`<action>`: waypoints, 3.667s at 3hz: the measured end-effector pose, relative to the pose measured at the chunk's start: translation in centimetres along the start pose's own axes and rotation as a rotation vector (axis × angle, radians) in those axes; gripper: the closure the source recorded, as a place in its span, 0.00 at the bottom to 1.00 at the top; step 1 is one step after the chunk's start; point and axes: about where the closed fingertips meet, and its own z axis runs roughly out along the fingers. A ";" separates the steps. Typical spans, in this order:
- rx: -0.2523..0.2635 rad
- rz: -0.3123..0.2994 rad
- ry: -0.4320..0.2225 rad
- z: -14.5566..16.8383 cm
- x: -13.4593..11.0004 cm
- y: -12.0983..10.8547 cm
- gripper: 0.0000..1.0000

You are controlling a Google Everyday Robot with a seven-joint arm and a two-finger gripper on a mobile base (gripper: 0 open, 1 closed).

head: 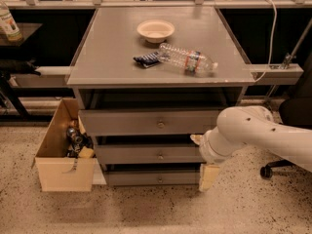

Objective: Open middle drawer

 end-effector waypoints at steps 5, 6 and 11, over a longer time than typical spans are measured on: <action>-0.001 0.023 -0.210 11.4 0.2 -0.7 0.00; 0.043 -0.019 -0.234 13.8 1.2 -1.4 0.00; 0.105 -0.065 -0.197 21.3 4.3 -7.1 0.00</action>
Offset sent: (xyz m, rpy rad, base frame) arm 0.0283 0.0387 -0.0886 0.1982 0.0095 0.0151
